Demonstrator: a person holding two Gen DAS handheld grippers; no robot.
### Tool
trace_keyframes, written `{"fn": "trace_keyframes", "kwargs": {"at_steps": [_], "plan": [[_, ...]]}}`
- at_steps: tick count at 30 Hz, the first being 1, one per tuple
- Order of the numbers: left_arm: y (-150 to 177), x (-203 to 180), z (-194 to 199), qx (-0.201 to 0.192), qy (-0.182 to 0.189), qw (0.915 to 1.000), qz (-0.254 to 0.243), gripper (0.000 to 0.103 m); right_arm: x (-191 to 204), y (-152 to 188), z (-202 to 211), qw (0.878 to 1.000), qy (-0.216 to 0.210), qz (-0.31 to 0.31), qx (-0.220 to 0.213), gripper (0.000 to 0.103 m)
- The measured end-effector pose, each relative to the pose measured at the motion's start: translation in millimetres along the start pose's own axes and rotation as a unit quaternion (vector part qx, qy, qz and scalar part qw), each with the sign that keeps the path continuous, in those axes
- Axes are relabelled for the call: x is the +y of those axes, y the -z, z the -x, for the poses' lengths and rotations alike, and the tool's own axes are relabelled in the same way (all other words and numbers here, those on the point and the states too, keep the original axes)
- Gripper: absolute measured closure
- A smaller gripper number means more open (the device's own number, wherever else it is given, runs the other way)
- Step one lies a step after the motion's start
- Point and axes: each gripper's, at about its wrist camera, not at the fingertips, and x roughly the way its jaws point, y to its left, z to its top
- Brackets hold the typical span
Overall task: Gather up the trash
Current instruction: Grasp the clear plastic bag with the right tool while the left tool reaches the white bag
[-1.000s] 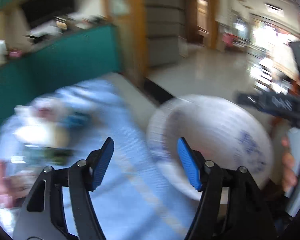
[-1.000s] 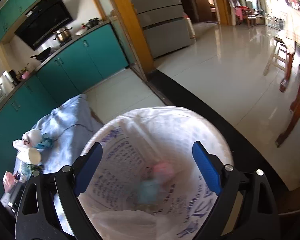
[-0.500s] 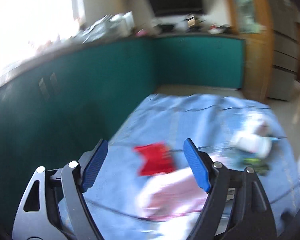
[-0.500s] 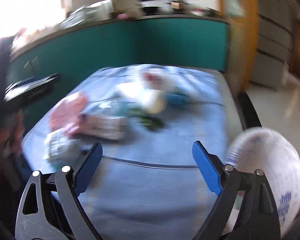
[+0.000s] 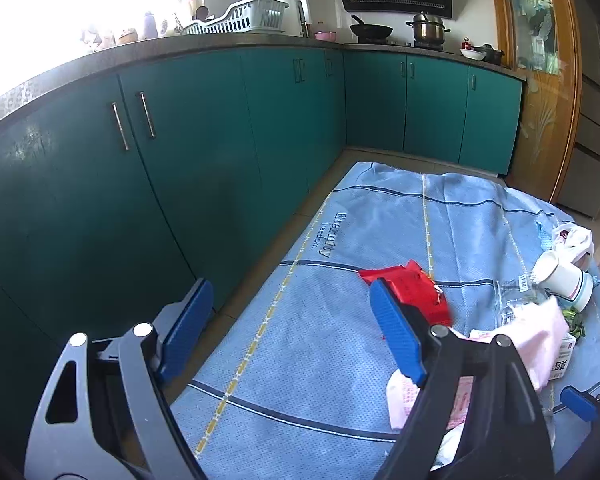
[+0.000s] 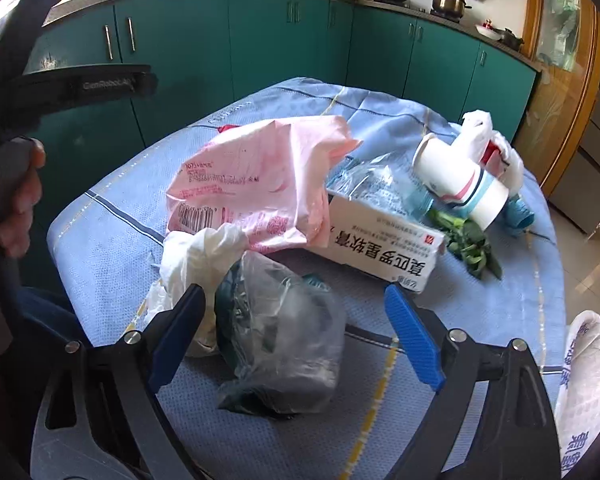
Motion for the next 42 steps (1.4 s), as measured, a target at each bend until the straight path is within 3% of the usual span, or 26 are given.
{"fn": "trace_keyframes", "kwargs": {"at_steps": [4,5,8,15,22,34,38,42], "plan": [[2.1,-3.7,-1.0,0.004,0.006,0.9999,-0.007,0.020,-3.4,1.0,-3.3,1.000,-0.006,-0.003,0.004,0.050],[2.2,-5.8,-0.6,0.004,0.006,0.9999,-0.010,0.020,-4.6,4.8,-3.7,1.000,-0.009,-0.005,0.009,0.052],[3.3,-11.1,-2.1,0.006,0.009,0.9998,-0.016,0.020,-10.8,7.6,0.2,1.000,-0.010,-0.009,0.006,0.053],[11.3,-32.3,-7.0,0.027,0.086,0.9951,-0.041,0.019,-54.5,13.0,28.8,0.998,0.008,-0.064,-0.022,0.053],[18.7,-61.6,4.9,0.017,0.145,0.9853,-0.088,0.018,-102.3,24.5,36.7,0.991,0.049,-0.123,-0.021,0.053],[37.7,-64.7,25.7,-0.003,0.189,0.9744,-0.122,0.017,-109.3,26.1,23.2,0.988,0.076,-0.135,-0.025,0.053],[53.9,-59.1,37.0,0.006,0.232,0.9645,-0.126,0.017,-106.6,26.5,23.1,0.988,0.079,-0.131,-0.031,0.053],[83.5,-63.2,50.8,0.021,0.264,0.9500,-0.166,0.017,-107.3,27.0,19.7,0.987,0.082,-0.132,-0.029,0.053]]}}
